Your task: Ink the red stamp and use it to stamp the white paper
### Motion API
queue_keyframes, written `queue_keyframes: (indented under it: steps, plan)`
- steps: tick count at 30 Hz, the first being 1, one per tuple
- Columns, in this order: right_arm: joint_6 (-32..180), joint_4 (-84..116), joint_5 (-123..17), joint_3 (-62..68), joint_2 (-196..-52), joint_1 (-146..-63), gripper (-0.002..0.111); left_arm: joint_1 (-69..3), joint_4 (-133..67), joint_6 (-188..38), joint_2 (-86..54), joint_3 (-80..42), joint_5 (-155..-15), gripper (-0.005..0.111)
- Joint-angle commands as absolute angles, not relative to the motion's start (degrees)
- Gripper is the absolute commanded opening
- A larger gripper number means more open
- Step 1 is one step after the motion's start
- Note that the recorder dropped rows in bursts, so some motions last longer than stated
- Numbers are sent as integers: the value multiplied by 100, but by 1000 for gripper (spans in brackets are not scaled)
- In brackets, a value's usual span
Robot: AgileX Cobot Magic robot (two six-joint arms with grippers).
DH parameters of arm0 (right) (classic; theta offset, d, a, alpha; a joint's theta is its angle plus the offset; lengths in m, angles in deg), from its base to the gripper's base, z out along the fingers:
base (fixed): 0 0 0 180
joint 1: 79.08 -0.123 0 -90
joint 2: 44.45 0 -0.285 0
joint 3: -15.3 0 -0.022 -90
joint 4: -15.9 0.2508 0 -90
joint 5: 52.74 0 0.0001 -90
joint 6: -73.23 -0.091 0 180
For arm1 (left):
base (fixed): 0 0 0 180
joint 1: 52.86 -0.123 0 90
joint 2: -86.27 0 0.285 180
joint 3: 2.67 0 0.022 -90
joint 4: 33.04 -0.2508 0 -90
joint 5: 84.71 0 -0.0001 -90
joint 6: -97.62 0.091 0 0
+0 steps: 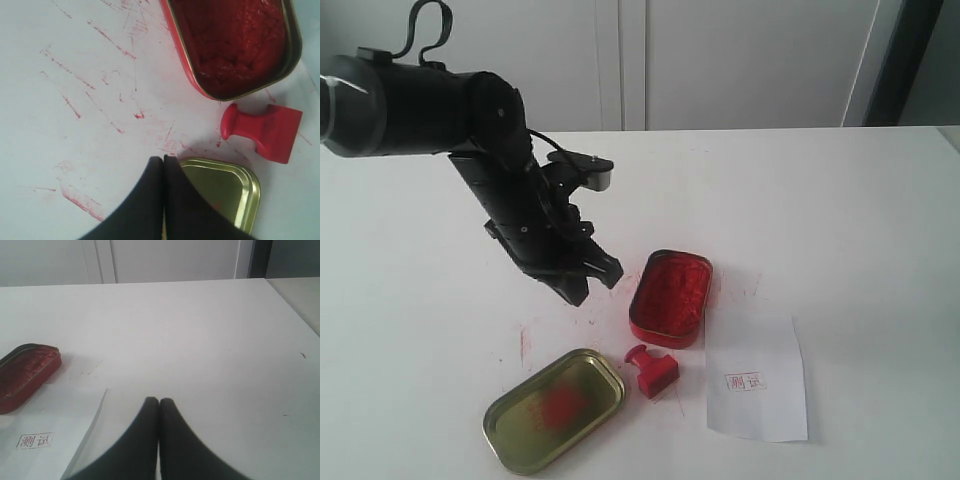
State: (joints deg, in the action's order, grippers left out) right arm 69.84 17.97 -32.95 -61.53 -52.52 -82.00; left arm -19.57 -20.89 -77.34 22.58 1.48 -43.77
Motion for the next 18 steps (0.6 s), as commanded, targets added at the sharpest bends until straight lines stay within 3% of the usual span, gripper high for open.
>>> queue_keyframes:
  steps: [1, 18]
  plan:
    - [6980, 1757, -3306, -6192, -5224, -8199, 0, -2143, -2000, -7769, 2188, 155, -4278, 0]
    - [6980, 1757, -3306, -6192, -5224, -8199, 0, -3651, -1989, -7897, 2173, 155, -3904, 0]
